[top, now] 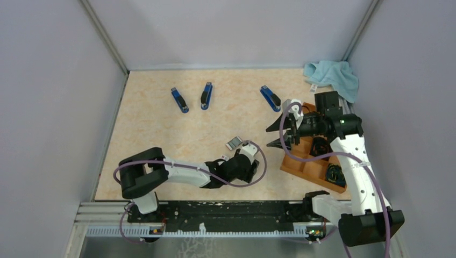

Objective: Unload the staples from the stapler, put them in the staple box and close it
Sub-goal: Pick up the staple from the center of the board.

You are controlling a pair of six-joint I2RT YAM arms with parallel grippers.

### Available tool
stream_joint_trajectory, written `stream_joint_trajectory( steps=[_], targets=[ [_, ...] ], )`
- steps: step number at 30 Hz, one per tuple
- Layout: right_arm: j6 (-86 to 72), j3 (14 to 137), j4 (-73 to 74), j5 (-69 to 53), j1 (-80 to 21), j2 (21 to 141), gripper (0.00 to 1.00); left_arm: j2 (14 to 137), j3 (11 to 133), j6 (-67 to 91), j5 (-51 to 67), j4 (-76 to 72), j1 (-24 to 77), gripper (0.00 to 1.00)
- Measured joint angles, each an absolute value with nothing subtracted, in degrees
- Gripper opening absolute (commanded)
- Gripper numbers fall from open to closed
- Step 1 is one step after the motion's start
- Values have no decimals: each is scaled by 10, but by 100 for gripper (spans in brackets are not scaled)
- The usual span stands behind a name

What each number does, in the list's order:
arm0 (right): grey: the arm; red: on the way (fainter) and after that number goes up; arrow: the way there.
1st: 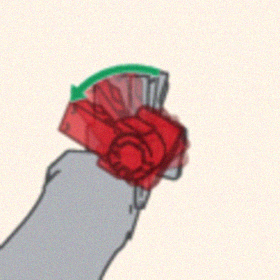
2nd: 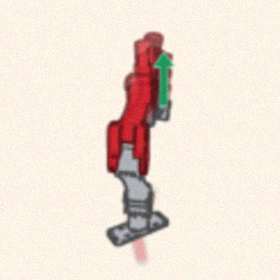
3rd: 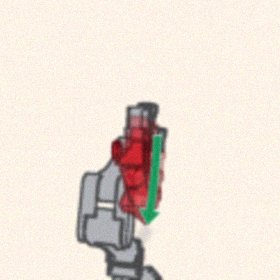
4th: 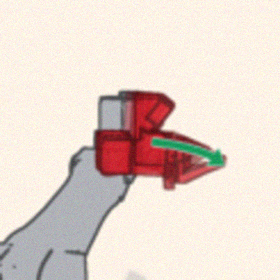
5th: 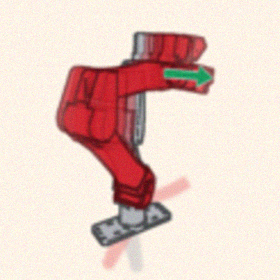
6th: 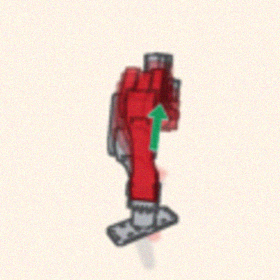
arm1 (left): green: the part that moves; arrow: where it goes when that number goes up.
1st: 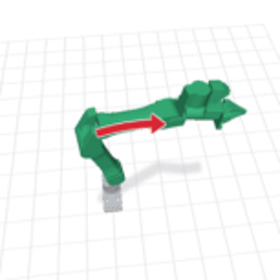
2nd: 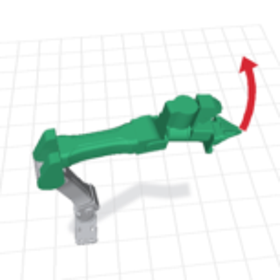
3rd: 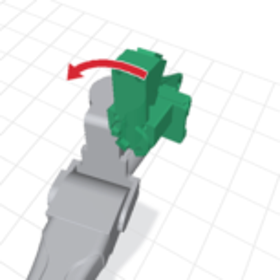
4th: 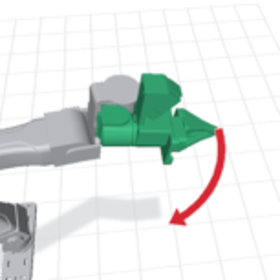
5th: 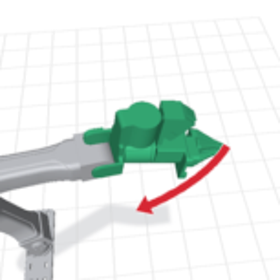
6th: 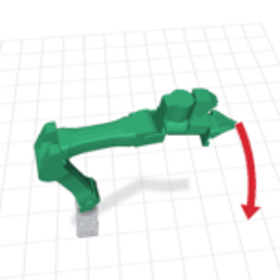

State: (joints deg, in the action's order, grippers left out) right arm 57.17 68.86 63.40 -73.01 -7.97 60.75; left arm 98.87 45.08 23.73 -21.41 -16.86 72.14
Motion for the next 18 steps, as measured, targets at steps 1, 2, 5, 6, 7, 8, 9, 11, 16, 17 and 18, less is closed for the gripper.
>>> stream_joint_trajectory(
  steps=[1, 2, 5, 6, 7, 8, 9, 11, 16, 17, 18],
  targets=[
    [572, 686, 631, -725, -77, 608, 55, 989, 451, 233, -215, -169, 723, 62],
    [571, 686, 630, -721, -73, 608, 55, 989, 451, 229, -215, -170, 724, 63],
    [570, 686, 622, -716, -53, 608, 55, 990, 451, 217, -216, -171, 729, 63],
    [568, 684, 618, -715, -44, 608, 55, 990, 451, 214, -216, -172, 729, 63],
    [564, 680, 613, -714, -36, 608, 55, 990, 451, 211, -217, -172, 730, 63],
    [562, 676, 607, -713, -32, 608, 55, 990, 451, 209, -218, -173, 730, 63],
    [555, 669, 598, -712, -28, 608, 55, 990, 451, 209, -218, -175, 730, 63],
    [541, 651, 579, -707, -28, 608, 55, 990, 451, 207, -219, -181, 730, 63],
    [486, 629, 525, -698, -27, 608, 55, 986, 439, 209, -215, -207, 730, 62],
    [472, 626, 512, -697, -27, 608, 55, 981, 434, 210, -213, -211, 730, 62],
    [454, 621, 491, -696, -27, 607, 55, 974, 424, 210, -210, -218, 730, 62]
  ],
)
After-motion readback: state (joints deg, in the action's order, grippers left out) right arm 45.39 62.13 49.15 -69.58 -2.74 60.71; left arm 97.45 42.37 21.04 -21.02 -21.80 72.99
